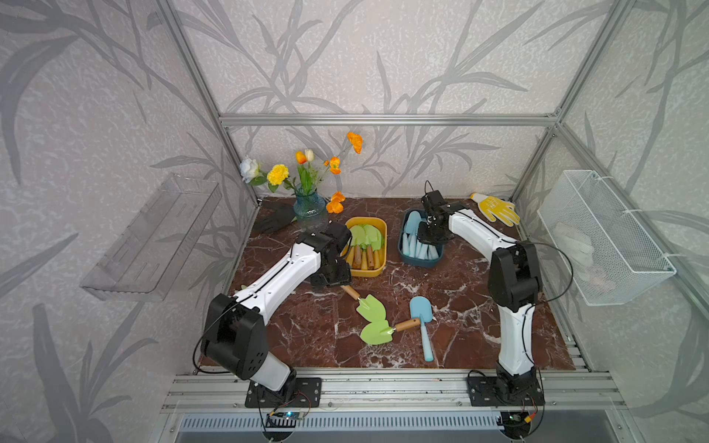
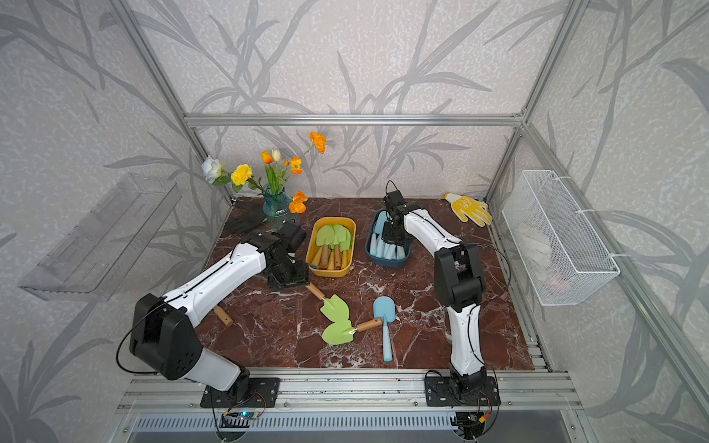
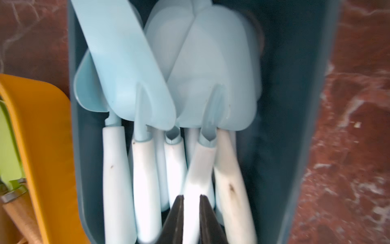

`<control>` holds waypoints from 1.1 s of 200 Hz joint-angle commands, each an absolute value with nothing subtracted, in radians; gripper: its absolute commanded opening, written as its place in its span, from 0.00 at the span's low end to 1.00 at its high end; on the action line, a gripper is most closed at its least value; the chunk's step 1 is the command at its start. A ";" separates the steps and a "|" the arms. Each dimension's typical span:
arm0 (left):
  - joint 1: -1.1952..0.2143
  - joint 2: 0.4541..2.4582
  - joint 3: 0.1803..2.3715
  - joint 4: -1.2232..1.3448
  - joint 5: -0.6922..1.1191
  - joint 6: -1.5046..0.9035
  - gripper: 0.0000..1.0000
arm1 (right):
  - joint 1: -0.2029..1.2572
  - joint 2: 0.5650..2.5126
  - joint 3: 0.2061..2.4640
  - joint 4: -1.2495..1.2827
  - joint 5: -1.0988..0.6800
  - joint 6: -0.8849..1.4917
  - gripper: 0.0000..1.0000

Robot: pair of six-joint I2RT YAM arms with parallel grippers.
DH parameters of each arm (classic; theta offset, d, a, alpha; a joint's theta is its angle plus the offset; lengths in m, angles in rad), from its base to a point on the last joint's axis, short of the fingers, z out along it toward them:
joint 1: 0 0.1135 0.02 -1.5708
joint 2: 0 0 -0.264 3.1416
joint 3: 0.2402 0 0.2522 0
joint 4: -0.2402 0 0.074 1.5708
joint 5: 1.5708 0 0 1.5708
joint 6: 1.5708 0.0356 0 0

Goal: Sort the small shovels by color and place them into the storage box
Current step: Place the shovel in the storage box, then pick up the shovel from the center of the board.

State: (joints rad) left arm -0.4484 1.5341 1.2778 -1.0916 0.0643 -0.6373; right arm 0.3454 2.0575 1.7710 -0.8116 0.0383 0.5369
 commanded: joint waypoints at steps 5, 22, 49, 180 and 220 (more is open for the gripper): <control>-0.452 1.502 1.252 -1.112 0.101 -0.589 0.74 | 0.337 1.910 1.727 -0.802 0.102 0.506 0.19; -0.458 1.502 1.224 -1.110 0.120 -0.582 0.74 | 0.337 1.862 1.683 -0.802 0.099 0.499 0.20; -0.476 1.515 1.183 -1.111 0.158 -0.572 0.74 | 0.338 1.788 1.603 -0.795 0.100 0.491 0.21; -0.766 1.781 1.339 -1.080 0.311 -0.393 0.82 | 0.321 1.600 1.359 -0.788 0.130 0.503 0.23; -0.791 1.889 1.477 -1.029 0.345 -0.400 0.82 | 0.281 1.524 1.303 -0.794 0.120 0.499 0.23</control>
State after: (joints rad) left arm -0.7929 1.8370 1.3998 -1.0599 0.3073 -0.4179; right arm 0.3046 1.5913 1.3273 -0.7837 0.1085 0.4992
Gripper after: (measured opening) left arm 0.820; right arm 0.231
